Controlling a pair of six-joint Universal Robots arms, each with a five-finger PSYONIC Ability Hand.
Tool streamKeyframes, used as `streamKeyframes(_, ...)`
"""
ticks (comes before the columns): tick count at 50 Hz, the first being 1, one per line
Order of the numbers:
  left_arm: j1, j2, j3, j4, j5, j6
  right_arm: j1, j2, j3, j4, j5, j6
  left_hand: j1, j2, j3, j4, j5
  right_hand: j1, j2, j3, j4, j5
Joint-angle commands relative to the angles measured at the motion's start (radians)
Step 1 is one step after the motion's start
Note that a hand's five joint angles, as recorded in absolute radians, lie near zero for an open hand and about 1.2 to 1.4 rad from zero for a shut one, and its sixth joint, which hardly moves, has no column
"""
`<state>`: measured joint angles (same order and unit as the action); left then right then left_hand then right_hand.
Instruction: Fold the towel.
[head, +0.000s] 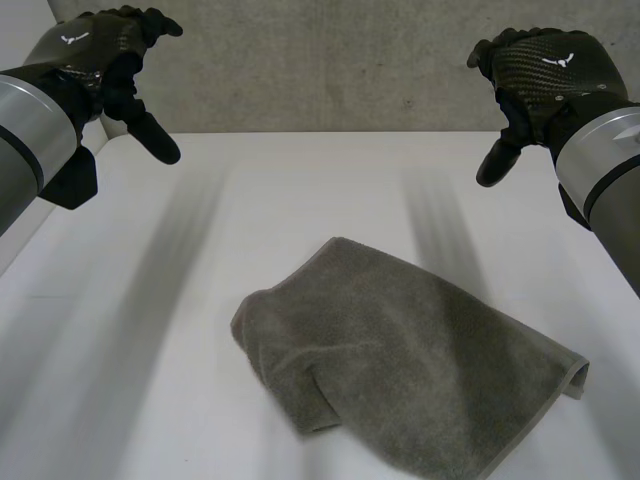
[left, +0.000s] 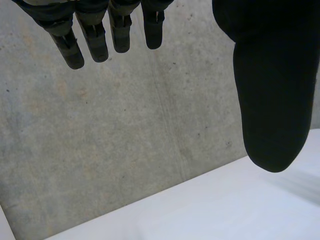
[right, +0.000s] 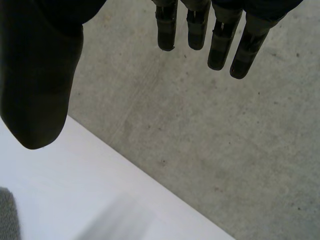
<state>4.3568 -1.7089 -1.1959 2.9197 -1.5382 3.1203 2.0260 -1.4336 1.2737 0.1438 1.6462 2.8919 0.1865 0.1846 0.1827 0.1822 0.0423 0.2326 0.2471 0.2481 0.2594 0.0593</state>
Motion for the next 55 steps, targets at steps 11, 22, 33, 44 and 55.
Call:
streamKeyframes(11,-0.002,-0.006,0.002,0.001,0.0,0.0,-0.043,0.012,-0.022,0.026,-0.035,0.003,0.021,0.023,0.025,0.025,-0.009,-0.058,-0.073,-0.074,-0.085,-0.059)
streamKeyframes(22,-0.003,0.005,-0.064,0.007,0.003,-0.017,-0.047,0.01,-0.019,0.013,-0.08,0.001,0.033,0.035,0.037,0.037,0.003,-0.058,-0.073,-0.074,-0.085,-0.059)
streamKeyframes(33,0.006,0.055,-0.433,0.24,-0.003,-0.016,-0.023,0.2,-0.157,-0.003,-0.358,-0.014,0.018,0.02,0.022,0.022,-0.012,-0.058,-0.073,-0.074,-0.085,-0.059)
streamKeyframes(44,-0.042,-0.058,-0.643,0.346,-0.052,-0.094,0.049,0.614,-0.504,0.33,-0.519,-0.177,0.015,0.017,0.019,0.02,-0.015,-0.058,-0.073,-0.074,-0.085,-0.059)
streamKeyframes(55,-0.125,-0.209,-0.645,0.366,-0.049,-0.103,0.065,0.743,-0.458,0.433,-0.491,-0.471,0.024,0.026,0.028,0.028,-0.006,-0.058,-0.073,-0.074,-0.085,-0.059)
